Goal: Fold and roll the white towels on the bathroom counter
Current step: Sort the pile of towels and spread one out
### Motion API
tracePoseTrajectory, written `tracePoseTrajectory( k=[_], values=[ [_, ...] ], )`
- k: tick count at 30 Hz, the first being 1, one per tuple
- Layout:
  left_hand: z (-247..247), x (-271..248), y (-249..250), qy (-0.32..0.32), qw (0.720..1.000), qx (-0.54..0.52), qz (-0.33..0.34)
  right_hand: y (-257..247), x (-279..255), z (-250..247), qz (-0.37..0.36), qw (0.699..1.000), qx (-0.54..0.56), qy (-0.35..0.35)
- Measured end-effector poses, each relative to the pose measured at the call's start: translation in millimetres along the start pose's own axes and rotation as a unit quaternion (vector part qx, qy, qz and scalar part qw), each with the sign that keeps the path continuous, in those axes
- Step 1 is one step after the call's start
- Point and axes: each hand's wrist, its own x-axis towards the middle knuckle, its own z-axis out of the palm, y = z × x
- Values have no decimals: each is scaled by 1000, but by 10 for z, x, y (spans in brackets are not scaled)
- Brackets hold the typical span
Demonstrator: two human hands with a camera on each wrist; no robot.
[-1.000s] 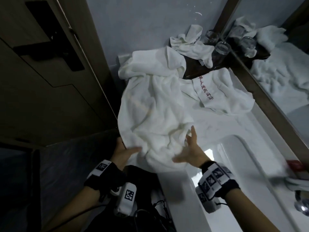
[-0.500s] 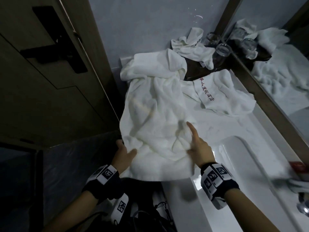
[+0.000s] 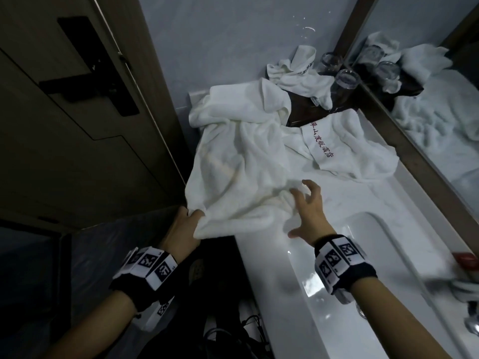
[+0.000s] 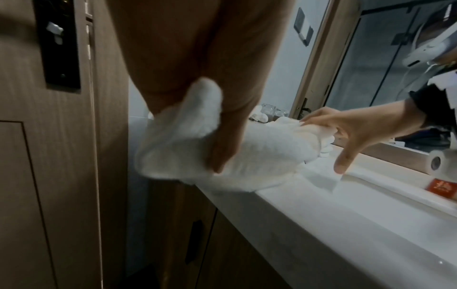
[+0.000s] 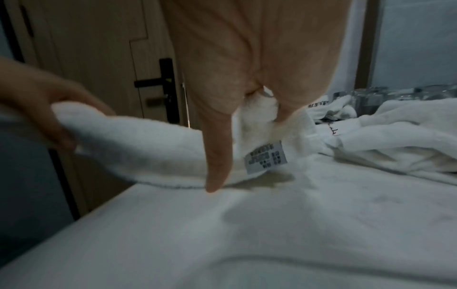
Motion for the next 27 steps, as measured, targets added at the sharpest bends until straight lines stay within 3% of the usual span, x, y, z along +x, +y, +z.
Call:
tracePoseTrajectory(
  k=[3, 5, 9, 12, 14, 16, 19, 24, 27],
  values=[
    [51, -37, 12, 14, 996, -84, -37, 52, -25, 154, -23, 999, -43, -7],
    [42, -56, 2, 42, 989, -138, -21, 49, -27, 238, -53, 996, -69, -15],
    [-57, -110, 118, 34, 986, -107, 126, -2, 0, 320, -45, 991, -124, -15],
    [-108, -120, 195, 38, 985, -124, 114, -2, 42, 308, -6, 987, -162, -20],
    [-142, -74, 171, 47, 986, -137, 81, 62, 64, 252, 12, 991, -131, -38],
    [-175, -45, 119, 69, 988, -120, 62, 113, 63, 118, 26, 997, -28, -70],
    [-239, -47, 96, 46, 984, -165, 54, 126, 13, -117, 59, 987, 121, -91],
    [-337, 6, 140, 32, 985, -161, 55, 143, 7, -340, 79, 974, 168, -127],
    [-441, 43, 166, 15, 988, -143, 49, 145, 22, -408, 129, 959, 171, -188]
  ],
)
